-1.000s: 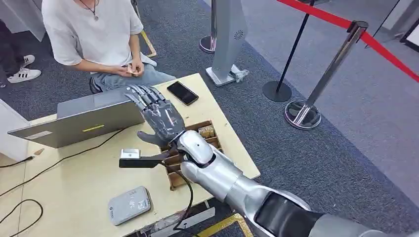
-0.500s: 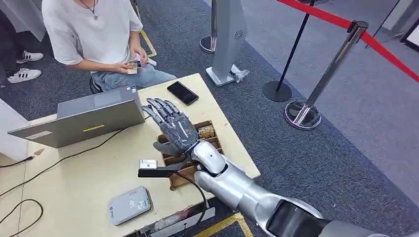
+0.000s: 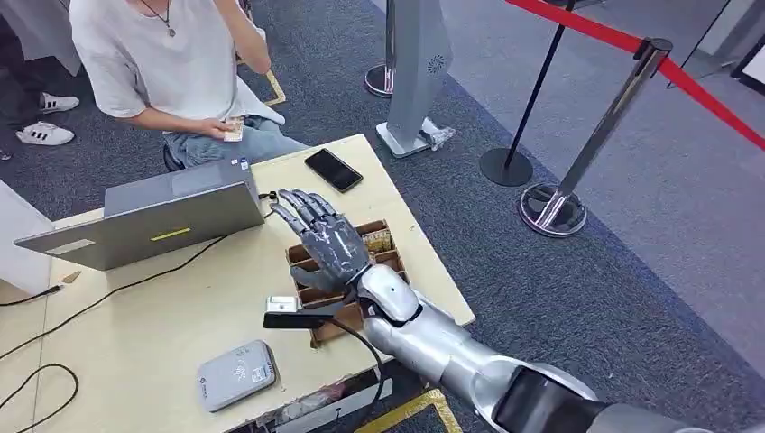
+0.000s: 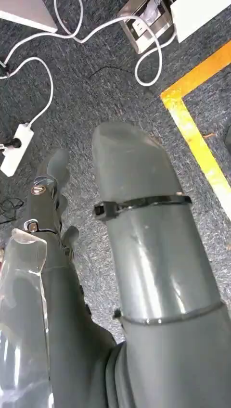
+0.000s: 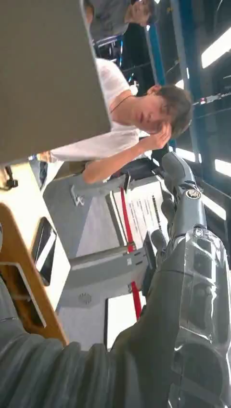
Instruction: Pass the card to the sensor for recognition and then transmit it.
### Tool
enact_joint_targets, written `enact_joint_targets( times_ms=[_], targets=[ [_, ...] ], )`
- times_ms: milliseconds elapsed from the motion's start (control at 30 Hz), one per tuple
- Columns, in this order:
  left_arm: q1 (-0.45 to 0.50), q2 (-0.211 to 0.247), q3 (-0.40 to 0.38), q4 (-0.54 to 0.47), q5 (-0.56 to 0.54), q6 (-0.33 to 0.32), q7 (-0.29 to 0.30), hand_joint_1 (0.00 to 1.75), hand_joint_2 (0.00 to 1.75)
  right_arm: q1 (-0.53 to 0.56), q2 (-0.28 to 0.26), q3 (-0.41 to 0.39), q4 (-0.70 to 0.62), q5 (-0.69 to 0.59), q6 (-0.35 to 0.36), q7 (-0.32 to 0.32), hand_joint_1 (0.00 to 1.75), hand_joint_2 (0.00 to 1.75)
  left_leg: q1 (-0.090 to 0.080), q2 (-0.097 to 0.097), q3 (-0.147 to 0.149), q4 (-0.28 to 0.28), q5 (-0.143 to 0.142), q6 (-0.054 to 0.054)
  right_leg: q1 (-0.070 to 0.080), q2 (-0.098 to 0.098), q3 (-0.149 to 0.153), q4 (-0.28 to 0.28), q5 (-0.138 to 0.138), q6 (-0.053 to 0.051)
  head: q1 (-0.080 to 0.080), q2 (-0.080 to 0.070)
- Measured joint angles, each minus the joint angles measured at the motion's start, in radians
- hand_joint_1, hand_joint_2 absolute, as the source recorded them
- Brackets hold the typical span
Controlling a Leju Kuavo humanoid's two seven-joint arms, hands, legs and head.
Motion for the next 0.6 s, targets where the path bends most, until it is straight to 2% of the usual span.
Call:
enact_joint_targets(
  times_ms=[300,600],
  targets=[
    [-0.008,0.002,0.0,0.0,-0.01,-0.006,0.003,0.0,0.0,0.017,-0.022,0.002,0.055,0.075,-0.004,0.094,0.0,1.75,0.0,0.0,0.0,0.0,0.0,0.0,0.0,0.0,0.0,0.0,0.0,0.0,0.0,0.0],
    [-0.008,0.002,0.0,0.0,-0.009,-0.007,0.002,0.0,0.0,0.075,-0.051,-0.002,-0.047,0.13,0.087,0.171,0.0,1.75,0.0,0.0,0.0,0.0,0.0,0.0,0.0,0.0,0.0,0.0,0.0,0.0,0.0,0.0]
  ],
)
